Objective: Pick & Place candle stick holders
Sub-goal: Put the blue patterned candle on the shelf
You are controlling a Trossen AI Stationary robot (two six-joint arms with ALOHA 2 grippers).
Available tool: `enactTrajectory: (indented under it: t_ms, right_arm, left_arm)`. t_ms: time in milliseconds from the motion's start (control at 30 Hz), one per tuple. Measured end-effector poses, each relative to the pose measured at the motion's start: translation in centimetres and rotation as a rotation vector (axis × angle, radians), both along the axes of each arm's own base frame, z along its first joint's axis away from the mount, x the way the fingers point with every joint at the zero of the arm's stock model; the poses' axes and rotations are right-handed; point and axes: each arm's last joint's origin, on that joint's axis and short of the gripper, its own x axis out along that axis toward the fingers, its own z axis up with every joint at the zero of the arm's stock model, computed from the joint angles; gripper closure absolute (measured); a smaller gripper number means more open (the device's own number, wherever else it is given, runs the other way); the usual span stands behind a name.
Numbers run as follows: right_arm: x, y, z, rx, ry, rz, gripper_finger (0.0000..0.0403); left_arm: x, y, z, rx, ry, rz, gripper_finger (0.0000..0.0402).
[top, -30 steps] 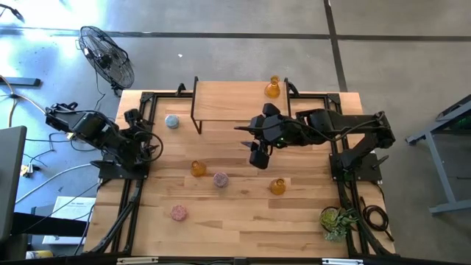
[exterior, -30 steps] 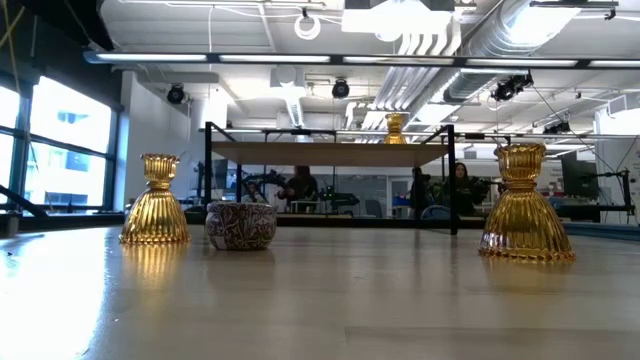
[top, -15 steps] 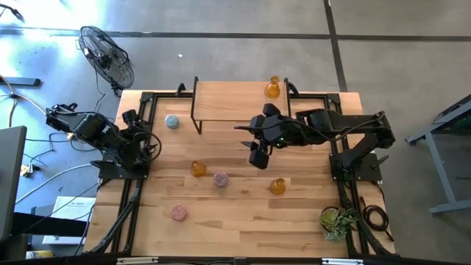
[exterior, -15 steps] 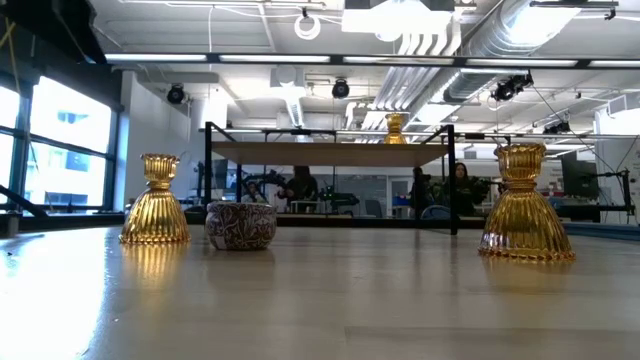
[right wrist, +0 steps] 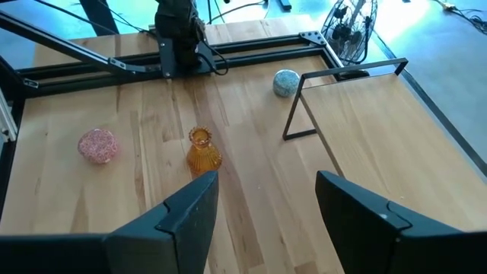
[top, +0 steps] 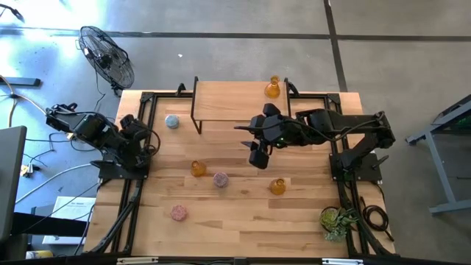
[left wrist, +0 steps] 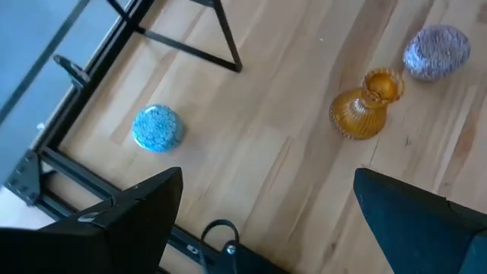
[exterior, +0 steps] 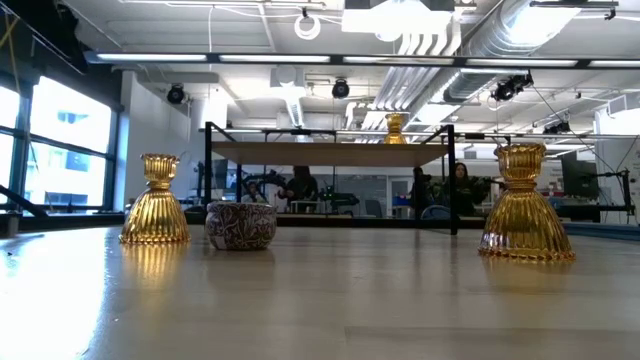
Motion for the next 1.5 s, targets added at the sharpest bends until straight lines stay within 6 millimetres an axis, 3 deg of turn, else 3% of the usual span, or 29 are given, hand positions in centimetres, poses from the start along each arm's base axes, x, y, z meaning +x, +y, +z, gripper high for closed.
enactTrajectory:
  t_ms: [333, 567, 900, 1067, 1267, 1367, 1500]
  right_arm:
    - [0.0, 0.0, 0.0, -0.002, 0.001, 0.002, 0.0186]
    - [0.0, 0.0, 0.0, 0.0, 0.001, 0.001, 0.0186]
    - [-0.1, 0.2, -0.1, -0.01, 0.013, 0.012, 0.0186]
    - [-0.1, 0.2, -0.1, -0.032, 0.019, 0.024, 0.0186]
    - [-0.1, 0.1, -0.1, -0.06, 0.018, 0.004, 0.0186]
    - [-0.1, 0.0, 0.0, -0.078, 0.019, -0.005, 0.0186]
    - [0.1, 0.1, -0.6, -0.066, 0.023, 0.004, 0.0186]
  left_arm:
    - [0.7, -0.2, 0.3, -0.002, -0.021, 0.091, 0.0021]
    - [1.5, 0.7, 3.5, 0.106, 0.002, 0.054, 0.0021]
    - [-0.1, 3.1, 7.4, 0.173, -0.003, 0.165, 0.0021]
    - [0.5, 4.3, 6.9, 0.165, 0.099, 0.235, 0.0021]
    - [3.2, 6.8, 5.2, 0.107, 0.245, 0.222, 0.0021]
    - [4.3, 8.6, 4.5, 0.054, 0.249, 0.183, 0.0021]
    - [4.4, 10.9, 3.9, -0.047, 0.176, 0.116, 0.0021]
